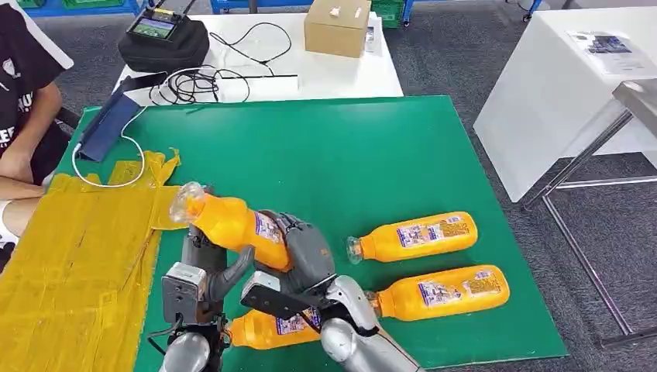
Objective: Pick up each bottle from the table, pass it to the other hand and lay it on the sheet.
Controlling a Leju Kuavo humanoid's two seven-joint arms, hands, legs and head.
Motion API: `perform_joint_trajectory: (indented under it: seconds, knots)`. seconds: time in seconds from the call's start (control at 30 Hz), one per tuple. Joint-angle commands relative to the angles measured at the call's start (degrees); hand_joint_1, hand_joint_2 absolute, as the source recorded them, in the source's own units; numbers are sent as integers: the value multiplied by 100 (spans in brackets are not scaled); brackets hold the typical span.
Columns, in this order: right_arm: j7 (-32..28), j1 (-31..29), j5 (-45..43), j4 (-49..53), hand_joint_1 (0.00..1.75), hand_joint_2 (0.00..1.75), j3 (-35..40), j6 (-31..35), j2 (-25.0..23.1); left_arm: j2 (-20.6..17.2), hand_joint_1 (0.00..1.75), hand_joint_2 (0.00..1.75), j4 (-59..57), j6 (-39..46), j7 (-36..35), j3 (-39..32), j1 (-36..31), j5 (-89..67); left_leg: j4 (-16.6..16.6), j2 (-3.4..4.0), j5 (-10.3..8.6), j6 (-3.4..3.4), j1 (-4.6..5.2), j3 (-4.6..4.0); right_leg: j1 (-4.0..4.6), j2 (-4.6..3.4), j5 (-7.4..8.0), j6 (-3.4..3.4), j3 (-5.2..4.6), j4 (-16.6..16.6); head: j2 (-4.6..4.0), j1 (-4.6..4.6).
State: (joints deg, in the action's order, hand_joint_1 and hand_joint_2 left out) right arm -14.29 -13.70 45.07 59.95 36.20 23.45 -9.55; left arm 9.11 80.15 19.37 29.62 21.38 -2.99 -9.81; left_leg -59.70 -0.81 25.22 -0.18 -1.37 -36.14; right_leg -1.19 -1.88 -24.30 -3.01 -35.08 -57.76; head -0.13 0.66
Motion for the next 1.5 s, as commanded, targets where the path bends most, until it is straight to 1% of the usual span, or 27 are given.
perform_joint_trajectory:
  seconds: [0.03, 0.2, 0.33, 0.37, 0.4, 0.43, 0.47, 0.57, 0.6, 0.63, 0.73, 0.77, 0.8, 0.83, 0.87, 0.97, 1.03, 1.1, 1.17, 1.2, 1.23, 1.3, 1.33, 1.4, 1.47, 1.5]
  knots:
    - [-217, -267, 151, -289, 175, 175, 482, -13, 194, -72, 0, 175, -385, -43, -27, 119, -165, 0, 10, 5, 4, 8, 4, 25, 1, 12, -3, 10, 23, 8, 0, -2]
    - [-184, -302, 398, -259, 175, 175, 716, 50, 196, -73, 0, 175, -429, -77, -14, 95, -218, 17, 10, 5, 3, 8, 2, 26, 3, 15, -3, 12, 23, 8, 0, -2]
    - [-365, -258, 554, -125, 175, 175, 921, 382, 239, -63, 0, 175, -499, -132, 21, 81, -247, 71, 12, 7, 3, 9, 3, 28, 3, 13, -3, 12, 25, 10, 0, -2]
    - [-404, -241, 552, -50, 175, 175, 956, 435, 253, -65, 14, 175, -515, -138, 24, 80, -251, 77, 7, 4, 2, 6, 2, 17, 2, 11, -2, 8, 15, 6, 0, -2]
    - [-436, -212, 523, 94, 175, 175, 1016, 490, 293, -58, 175, 175, -550, -143, 42, 71, -264, 96, 13, 4, 4, 10, 2, 32, 4, 19, -5, 13, 31, 12, 0, -2]
    - [-440, -201, 516, 185, 175, 175, 1056, 530, 321, -51, 175, 175, -581, -146, 53, 69, -276, 110, 9, 1, 3, 8, 2, 20, 3, 17, -4, 9, 20, 8, 0, -2]
    - [-440, -196, 512, 220, 175, 175, 1066, 541, 331, -47, 175, 175, -595, -144, 58, 67, -279, 117, 13, 1, 5, 11, 4, 33, 3, 23, -7, 13, 32, 11, 0, -2]
    - [-417, -197, 493, 255, 175, 175, 1071, 578, 354, -39, 175, 175, -644, -130, 84, 60, -295, 148, 7, 3, 3, 7, 2, 18, 2, 13, -4, 8, 17, 6, 0, -2]
    - [-413, -209, 483, 239, 175, 175, 1070, 588, 355, -38, 175, 175, -639, -120, 97, 51, -295, 162, 14, 2, 5, 9, 4, 32, 3, 20, -6, 13, 31, 11, 0, -2]
    - [-413, -209, 483, 239, 175, 175, 1070, 588, 355, -38, 175, 175, -639, -120, 97, 51, -295, 162, 8, -1, 3, 7, 2, 21, 2, 18, -5, 10, 22, 7, 0, 0]
    - [-421, -225, 461, 186, 175, 175, 1063, 611, 343, -28, 175, 175, -616, -92, 115, 26, -281, 197, 16, 6, 5, 10, 4, 39, 4, 20, -6, 17, 36, 12, 0, -2]
    - [-419, -224, 437, 175, 175, 175, 1053, 620, 337, -18, 175, 175, -601, -67, 131, 2, -273, 223, 9, 4, 3, 7, 3, 20, 2, 14, -3, 11, 19, 7, 0, -2]
    - [-423, -211, 372, 185, 175, 175, 1021, 627, 328, -16, 175, 175, -574, -39, 153, -19, -262, 241, 16, 5, 5, 10, 4, 38, 3, 22, -6, 17, 35, 11, 0, -2]
    - [-470, -195, 264, 214, 175, 175, 993, 604, 326, -14, 175, 175, -547, -9, 183, -38, -253, 259, 7, 2, 2, 6, 1, 17, 3, 14, -3, 10, 16, 6, 0, -2]
    - [-470, -195, 264, 214, 175, 175, 993, 604, 326, -14, 175, 175, -547, -9, 183, -38, -253, 259, 12, 6, 5, 9, 2, 33, 5, 17, -5, 15, 31, 10, 0, -2]
    - [-519, -158, -1, 334, 175, 175, 859, 548, 348, -48, 175, 175, -428, 58, 254, -79, -240, 270, 6, 3, 2, 7, 2, 15, 2, 13, -3, 9, 14, 5, 0, -2]
    - [-505, -139, -91, 414, 175, 175, 741, 568, 373, -102, 175, 175, -282, 150, 317, -132, -238, 235, 13, 5, 6, 12, 3, 35, 4, 21, -6, 15, 34, 11, 0, -2]
    - [-504, -146, -90, 430, 175, 175, 732, 560, 385, -127, 175, 175, -246, 131, 314, -144, -248, 244, 4, 6, 3, 6, 1, 13, 3, 10, -3, 9, 12, 3, 0, -2]
    - [-504, -146, -90, 430, 175, 175, 732, 560, 385, -127, 175, 175, -246, 131, 314, -144, -248, 244, 5, 5, 2, 6, 1, 12, 2, 9, -2, 8, 11, 4, 0, -2]
    - [-504, -146, -90, 430, 175, 175, 732, 560, 385, -127, 175, 175, -246, 131, 314, -144, -248, 244, 10, 8, 4, 8, 3, 25, 2, 13, -4, 13, 22, 7, 0, -2]
    - [-504, -146, -90, 430, 175, 175, 732, 560, 385, -127, 175, 175, -246, 131, 314, -144, -248, 244, 7, 5, 2, 6, 1, 16, 3, 10, -2, 10, 15, 6, 0, -2]
    - [-504, -146, -90, 430, 175, 175, 732, 560, 385, -127, 175, 175, -246, 131, 314, -144, -248, 244, 14, 7, 4, 9, 4, 33, 2, 17, -5, 15, 30, 9, 0, -2]
    - [-504, -146, -90, 430, 175, 175, 732, 560, 385, -127, 175, 175, -246, 131, 314, -144, -248, 244, 7, 7, 3, 6, 0, 18, 4, 10, -1, 11, 17, 7, 0, -2]
    - [-504, -146, -90, 430, 175, 175, 732, 560, 385, -127, 175, 175, -246, 131, 314, -144, -248, 244, 10, 8, 4, 8, 3, 27, 3, 13, -4, 13, 24, 7, 0, -2]
    - [-504, -146, -90, 430, 175, 175, 732, 560, 385, -127, 175, 175, -246, 131, 314, -144, -248, 244, 6, 5, 1, 6, 3, 13, 1, 9, -2, 8, 11, 4, 0, -2]
    - [-549, -75, -240, 501, 155, 175, 626, 637, 346, -131, 175, 175, -210, 291, 380, -169, -237, 127, 11, 7, 4, 8, 2, 27, 4, 13, -3, 13, 24, 9, 0, -2]
